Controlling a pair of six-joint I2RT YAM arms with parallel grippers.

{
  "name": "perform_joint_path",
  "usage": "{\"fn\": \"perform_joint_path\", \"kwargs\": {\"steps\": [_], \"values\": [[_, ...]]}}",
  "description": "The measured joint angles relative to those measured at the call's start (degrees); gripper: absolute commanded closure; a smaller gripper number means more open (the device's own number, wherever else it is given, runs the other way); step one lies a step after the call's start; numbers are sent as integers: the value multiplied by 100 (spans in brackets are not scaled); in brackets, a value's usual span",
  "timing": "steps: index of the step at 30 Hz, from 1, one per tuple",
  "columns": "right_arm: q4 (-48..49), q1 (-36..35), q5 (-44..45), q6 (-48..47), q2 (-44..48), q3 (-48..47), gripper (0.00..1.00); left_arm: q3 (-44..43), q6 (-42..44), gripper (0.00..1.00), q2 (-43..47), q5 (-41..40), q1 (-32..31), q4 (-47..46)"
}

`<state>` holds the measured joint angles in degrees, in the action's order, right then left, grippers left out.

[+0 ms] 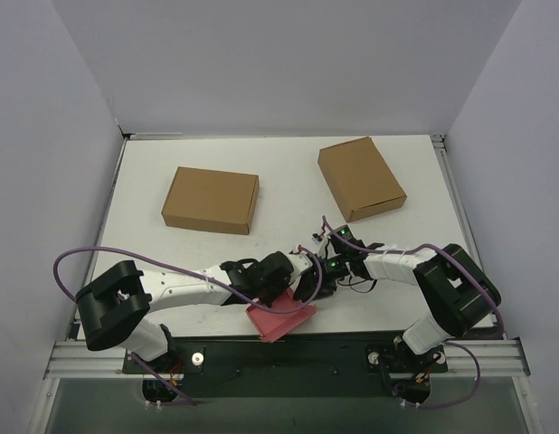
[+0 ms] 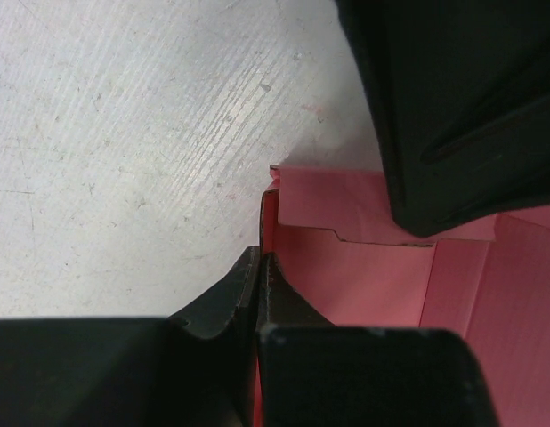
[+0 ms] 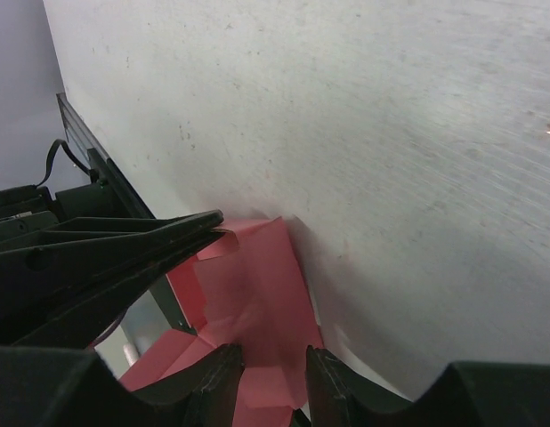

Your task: Fold the paper box

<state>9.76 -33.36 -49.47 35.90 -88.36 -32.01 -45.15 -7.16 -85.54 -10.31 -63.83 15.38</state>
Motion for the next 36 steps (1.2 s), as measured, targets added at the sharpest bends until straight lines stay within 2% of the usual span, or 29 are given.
{"fn": "perform_joint_path", "kwargs": {"steps": [21, 26, 36], "values": [[-400, -756, 1117, -107, -31, -422, 66, 66, -264, 100, 0, -13, -26, 7], [-389, -981, 1473, 20, -31, -446, 63, 87, -330, 100, 0, -13, -26, 7], [-404, -1423, 2256, 243, 42, -516, 68, 199, -509, 100, 79, -15, -26, -20]]}}
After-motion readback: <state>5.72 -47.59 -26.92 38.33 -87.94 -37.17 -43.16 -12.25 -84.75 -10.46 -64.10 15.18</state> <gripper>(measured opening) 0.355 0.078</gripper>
